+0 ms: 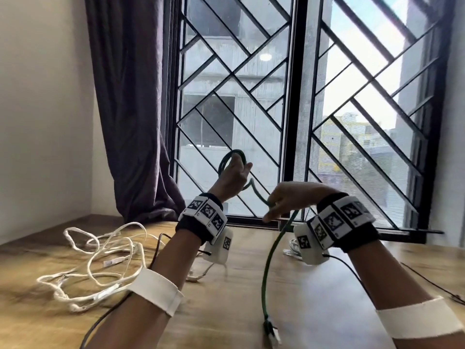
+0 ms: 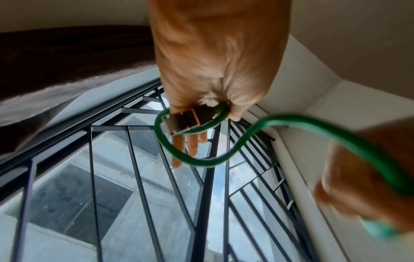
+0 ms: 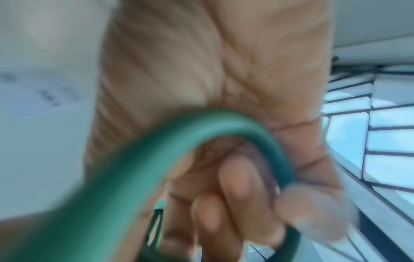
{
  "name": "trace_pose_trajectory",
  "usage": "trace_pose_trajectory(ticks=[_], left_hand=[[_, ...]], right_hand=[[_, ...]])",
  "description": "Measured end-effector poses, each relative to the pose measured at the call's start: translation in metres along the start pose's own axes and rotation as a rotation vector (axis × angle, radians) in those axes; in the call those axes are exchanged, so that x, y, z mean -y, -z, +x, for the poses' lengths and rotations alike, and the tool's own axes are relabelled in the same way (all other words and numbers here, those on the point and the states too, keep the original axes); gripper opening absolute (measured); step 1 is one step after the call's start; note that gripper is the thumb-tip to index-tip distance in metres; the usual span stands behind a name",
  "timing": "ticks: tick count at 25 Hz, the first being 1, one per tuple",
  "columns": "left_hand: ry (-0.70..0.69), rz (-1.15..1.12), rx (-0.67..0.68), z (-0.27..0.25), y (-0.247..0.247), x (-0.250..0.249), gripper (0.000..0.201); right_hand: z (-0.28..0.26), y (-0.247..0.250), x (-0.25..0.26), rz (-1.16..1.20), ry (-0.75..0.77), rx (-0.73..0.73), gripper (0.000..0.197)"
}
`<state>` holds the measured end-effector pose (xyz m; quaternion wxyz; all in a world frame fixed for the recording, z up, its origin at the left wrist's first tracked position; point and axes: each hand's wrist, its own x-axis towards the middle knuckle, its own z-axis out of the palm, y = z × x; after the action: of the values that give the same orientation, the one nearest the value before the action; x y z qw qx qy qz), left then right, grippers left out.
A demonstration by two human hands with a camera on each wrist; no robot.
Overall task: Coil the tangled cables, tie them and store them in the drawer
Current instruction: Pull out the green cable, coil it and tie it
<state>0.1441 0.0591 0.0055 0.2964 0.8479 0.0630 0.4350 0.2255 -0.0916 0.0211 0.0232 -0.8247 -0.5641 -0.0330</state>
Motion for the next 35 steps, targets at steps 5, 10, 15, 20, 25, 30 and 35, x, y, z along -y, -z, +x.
trace_pose_trajectory(ticks=[5, 10, 15, 20, 25, 30, 35], left_hand=[[0.058, 0.023, 0.215, -0.003, 0.005, 0.017, 0.016], [0.153, -0.096, 0.449, -0.006, 0.011, 0.005, 0.042], [0.084, 0.136, 0.611, -0.015, 0.011, 0.005, 0.051], [0.112, 0.226, 0.653, -0.009, 0.008, 0.019, 0.045], [0.147, 0.188, 0.702, -0.013, -0.001, 0.019, 0.041], [0.139, 0.151, 0.704, -0.015, -0.001, 0.020, 0.048], [0.188, 0.109, 0.708, -0.017, -0.002, 0.021, 0.049]], right_hand=[[0.002, 0.004, -0.021, 0.176, 0.153, -0.551, 0.042], [-0.006, 0.017, -0.029, 0.361, 0.129, -0.566, 0.018], [-0.010, 0.014, -0.027, 0.724, 0.107, -0.223, 0.028], [-0.008, 0.004, -0.012, 0.864, 0.184, -0.137, 0.049], [-0.003, -0.001, -0.011, 1.245, 0.183, -0.149, 0.063], [0.001, 0.001, -0.008, 1.477, 0.233, -0.130, 0.058], [0.004, -0.006, 0.000, 1.304, 0.230, -0.152, 0.060]])
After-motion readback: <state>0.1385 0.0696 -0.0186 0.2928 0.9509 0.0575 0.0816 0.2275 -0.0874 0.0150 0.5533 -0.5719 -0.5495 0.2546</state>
